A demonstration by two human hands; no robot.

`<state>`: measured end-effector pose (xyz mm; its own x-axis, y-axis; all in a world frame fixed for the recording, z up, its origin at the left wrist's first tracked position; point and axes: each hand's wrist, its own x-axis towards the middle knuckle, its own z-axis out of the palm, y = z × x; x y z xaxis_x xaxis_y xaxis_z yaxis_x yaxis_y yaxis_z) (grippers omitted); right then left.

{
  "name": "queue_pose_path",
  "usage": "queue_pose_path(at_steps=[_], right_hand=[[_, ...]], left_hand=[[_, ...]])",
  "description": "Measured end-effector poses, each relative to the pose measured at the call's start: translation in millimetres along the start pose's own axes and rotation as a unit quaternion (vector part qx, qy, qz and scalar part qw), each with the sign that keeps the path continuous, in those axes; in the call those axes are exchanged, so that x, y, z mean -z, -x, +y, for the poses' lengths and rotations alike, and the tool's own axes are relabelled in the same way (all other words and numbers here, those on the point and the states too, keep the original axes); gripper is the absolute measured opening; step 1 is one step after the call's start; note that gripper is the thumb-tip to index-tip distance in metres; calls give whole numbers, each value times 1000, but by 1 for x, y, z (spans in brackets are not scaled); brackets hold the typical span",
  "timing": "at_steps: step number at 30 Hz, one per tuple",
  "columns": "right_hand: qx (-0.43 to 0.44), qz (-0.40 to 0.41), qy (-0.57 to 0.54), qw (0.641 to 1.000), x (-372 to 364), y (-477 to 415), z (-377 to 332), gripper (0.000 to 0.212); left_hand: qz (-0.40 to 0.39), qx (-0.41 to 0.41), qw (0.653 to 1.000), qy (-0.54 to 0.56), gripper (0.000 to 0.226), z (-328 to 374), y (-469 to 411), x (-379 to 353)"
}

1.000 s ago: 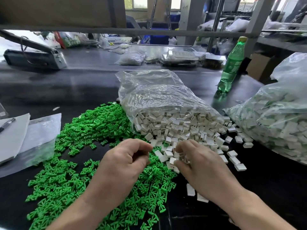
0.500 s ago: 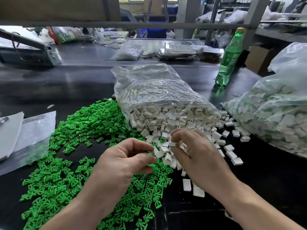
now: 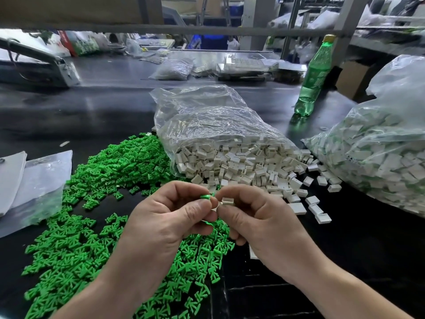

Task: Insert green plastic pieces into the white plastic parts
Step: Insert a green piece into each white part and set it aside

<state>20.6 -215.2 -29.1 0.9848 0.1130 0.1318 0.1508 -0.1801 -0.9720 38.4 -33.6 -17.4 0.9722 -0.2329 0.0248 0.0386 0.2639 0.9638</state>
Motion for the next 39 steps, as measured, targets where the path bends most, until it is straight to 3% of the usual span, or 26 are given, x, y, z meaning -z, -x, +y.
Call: queue_pose_path(at_steps=[3,7,11,15,17,19,22,27,31,39], right_hand=[[26,26,60,998,1,2,-1,21],[6,16,49,999,1,5,0,24],[-31,16,-90,995,-1,4,-3,19],[-90,10,-267,959,-2,-3,-3,17],[-112,3,-321,940,-1,-4,-3,25],[-119,-10,-344,931,-1,-5,-2,20],[-121,-20,-345,931,0,-6,1,19],[-123,-26,-302,945,1,-7,0,20],[-109,-38,-308,944,2,-3,-2,10],[-102,-89,-303,944,5,-2,-8,17]], left_hand=[[-7,-7,1000,-9,30,0,1,0],[-8,-18,999,-50,32,-3,2,0],[-6,-8,1000,-15,22,-1,4,-1],[-26,13,1000,1,8,1,5,-2],[-25,21,999,4,6,1,4,-3],[-19,22,1000,2,8,0,3,-3],[-17,15,1000,-12,4,-1,3,-3],[-18,-3,999,-43,14,-4,2,-2],[-24,-11,999,-42,17,-6,4,-5],[-19,-57,995,-85,22,-5,7,-9]])
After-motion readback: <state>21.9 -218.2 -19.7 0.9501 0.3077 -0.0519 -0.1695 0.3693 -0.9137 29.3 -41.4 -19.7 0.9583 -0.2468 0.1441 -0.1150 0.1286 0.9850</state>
